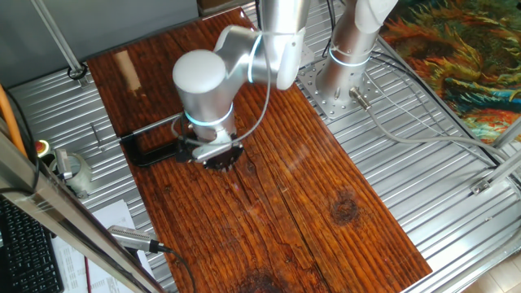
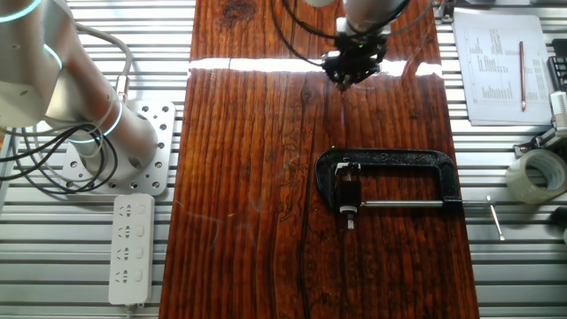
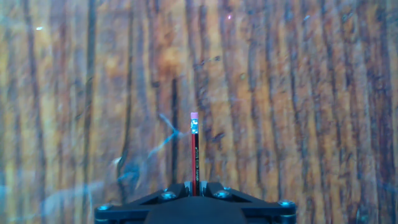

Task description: Insert the pencil into the pencil sharpener

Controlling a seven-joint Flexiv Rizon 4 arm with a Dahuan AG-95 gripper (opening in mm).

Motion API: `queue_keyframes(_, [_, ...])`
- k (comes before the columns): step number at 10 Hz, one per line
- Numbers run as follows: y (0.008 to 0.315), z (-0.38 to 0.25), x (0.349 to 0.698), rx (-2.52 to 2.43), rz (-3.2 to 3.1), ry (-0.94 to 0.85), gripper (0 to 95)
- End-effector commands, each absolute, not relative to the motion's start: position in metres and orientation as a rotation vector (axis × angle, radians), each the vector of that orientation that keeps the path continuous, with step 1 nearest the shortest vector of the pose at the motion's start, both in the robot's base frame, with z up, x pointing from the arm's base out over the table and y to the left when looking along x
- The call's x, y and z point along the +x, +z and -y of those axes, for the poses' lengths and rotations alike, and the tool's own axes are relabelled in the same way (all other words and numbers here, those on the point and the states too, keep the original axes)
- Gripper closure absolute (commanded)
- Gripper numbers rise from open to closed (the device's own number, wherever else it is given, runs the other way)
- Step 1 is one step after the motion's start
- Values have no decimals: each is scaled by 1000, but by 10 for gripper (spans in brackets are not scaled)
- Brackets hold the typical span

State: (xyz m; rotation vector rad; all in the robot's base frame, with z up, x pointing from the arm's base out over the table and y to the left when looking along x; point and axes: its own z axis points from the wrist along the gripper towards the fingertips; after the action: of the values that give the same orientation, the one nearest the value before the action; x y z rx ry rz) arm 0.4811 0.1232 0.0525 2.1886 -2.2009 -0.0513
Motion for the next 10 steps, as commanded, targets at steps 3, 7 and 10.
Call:
queue_keyframes(3, [56,-105,471,2282,2085,-40,950])
queue_keyframes(7, [64,-83,467,2318,2040,-35,950])
queue_keyframes(10, [65,-77,467,2319,2020,-15,950])
